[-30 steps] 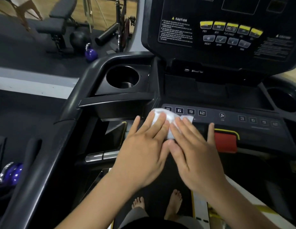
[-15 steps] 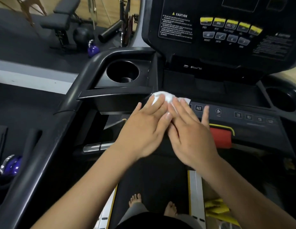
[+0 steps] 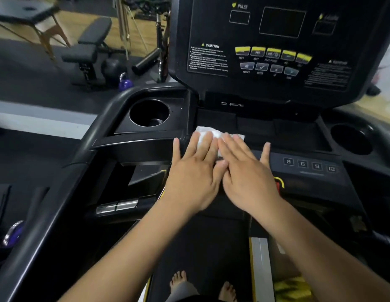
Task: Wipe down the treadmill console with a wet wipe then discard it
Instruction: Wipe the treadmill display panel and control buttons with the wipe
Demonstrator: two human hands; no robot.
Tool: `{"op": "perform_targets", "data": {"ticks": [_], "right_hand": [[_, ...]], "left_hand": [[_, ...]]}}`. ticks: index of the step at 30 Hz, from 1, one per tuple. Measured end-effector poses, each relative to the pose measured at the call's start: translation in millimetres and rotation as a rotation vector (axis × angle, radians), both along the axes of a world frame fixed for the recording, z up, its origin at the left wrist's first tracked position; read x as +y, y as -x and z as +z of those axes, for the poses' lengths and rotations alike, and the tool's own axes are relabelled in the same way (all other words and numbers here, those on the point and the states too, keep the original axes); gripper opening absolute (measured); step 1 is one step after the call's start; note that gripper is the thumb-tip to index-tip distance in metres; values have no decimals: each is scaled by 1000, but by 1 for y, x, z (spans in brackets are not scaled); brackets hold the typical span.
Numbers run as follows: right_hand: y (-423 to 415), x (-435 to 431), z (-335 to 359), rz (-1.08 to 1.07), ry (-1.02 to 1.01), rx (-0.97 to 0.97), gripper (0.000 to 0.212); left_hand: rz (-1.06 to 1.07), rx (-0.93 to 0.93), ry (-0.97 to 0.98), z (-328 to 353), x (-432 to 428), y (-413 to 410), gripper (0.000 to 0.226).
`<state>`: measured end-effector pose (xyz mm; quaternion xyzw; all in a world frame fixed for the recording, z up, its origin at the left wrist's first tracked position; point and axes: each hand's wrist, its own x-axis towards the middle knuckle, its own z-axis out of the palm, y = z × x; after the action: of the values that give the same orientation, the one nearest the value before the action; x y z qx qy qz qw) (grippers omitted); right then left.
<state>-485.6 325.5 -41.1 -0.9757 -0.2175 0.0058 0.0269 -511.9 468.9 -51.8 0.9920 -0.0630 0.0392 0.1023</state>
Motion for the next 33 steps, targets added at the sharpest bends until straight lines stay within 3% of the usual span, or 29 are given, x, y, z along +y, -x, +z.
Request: {"op": "perform_targets", "data": {"ticks": [8, 11, 16, 24, 33], "right_hand": [[72, -28, -20, 124, -44, -56, 60], [49, -26, -10, 125, -12, -50, 58], [1, -11, 1, 34, 27, 2, 72], [67, -41, -18, 84, -62, -31, 57], [6, -37, 6, -8, 3, 22, 72]], "left_hand": [[-54, 7, 0, -14, -4, 83, 65], [-56, 15, -74, -10, -8, 63, 67], [43, -2, -99, -3, -12, 5, 73], [-98, -6, -39, -13, -21, 71, 70], [-54, -8, -87, 6, -36, 0, 76]]}}
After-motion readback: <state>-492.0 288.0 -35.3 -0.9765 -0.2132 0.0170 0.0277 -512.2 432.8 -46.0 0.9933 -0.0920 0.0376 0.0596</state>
